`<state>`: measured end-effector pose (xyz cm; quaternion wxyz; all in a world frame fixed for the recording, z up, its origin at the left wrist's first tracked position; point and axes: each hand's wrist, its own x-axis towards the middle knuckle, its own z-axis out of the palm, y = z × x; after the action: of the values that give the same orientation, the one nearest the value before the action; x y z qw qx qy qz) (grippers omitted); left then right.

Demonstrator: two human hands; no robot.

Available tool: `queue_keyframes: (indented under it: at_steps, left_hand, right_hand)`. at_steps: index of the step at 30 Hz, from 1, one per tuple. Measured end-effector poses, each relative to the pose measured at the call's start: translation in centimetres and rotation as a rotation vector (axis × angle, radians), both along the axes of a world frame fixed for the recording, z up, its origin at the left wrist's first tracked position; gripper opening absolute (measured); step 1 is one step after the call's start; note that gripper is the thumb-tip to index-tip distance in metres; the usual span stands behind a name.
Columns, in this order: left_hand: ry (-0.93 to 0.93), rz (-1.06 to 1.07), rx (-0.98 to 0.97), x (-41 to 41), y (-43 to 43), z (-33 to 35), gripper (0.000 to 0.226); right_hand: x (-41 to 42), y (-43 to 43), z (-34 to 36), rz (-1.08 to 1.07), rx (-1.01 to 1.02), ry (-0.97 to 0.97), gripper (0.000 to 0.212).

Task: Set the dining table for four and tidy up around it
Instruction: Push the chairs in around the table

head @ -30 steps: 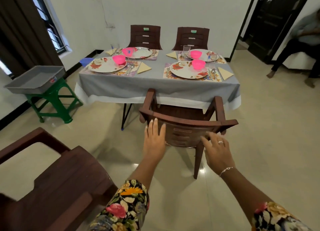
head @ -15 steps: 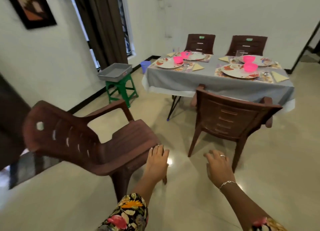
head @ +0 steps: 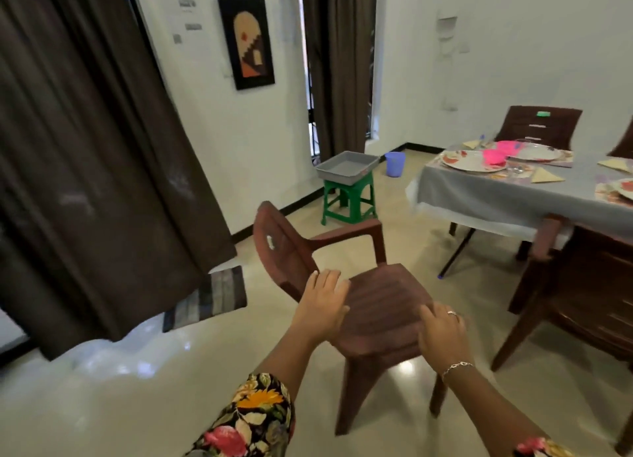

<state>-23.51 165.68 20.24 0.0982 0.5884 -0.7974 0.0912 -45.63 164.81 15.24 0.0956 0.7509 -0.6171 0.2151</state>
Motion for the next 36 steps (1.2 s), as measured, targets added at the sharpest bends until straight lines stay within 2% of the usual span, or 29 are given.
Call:
queue_keyframes:
  at_steps: [2, 8, 13, 20, 25, 31, 36]
  left_hand:
    - [0.016, 0.003, -0.017, 5.0, -0.5, 0.8, 0.049]
    - [0.011, 0.057, 0.068, 18.1, -2.0, 1.7, 0.066]
    - [-0.051, 0.036, 0.135, 24.7, -6.1, 0.2, 0.075]
    - [-0.059, -0.054, 0.13, 28.6, -15.0, -1.0, 0.081]
    - [-0.13, -0.146, 0.19, 30.4, -21.5, -1.2, 0.082]
    - [-0.212, -0.318, 0.23, 31.7, -28.4, -2.3, 0.084]
    - [-0.23, -0.548, 0.224, 30.8, -33.8, -3.3, 0.072]
  right_hand:
    - [5.1, -1.1, 0.2, 0.021, 0.056, -0.036, 0.038]
    - [17.7, -4.7, 1.1, 0.024, 0.149, -0.189, 0.024]
    - [23.4, -7.3, 0.9, 0.043, 0.216, -0.253, 0.022]
    - [27.6, -15.4, 1.4, 0.079, 0.347, -0.356, 0.017]
    - [30.7, -20.8, 2.2, 0.072, 0.549, -0.399, 0.016]
    - [32.7, -23.2, 2.6, 0.001, 0.686, -0.367, 0.01]
    - [33.4, -22.5, 3.2, -0.106, 0.831, -0.333, 0.026]
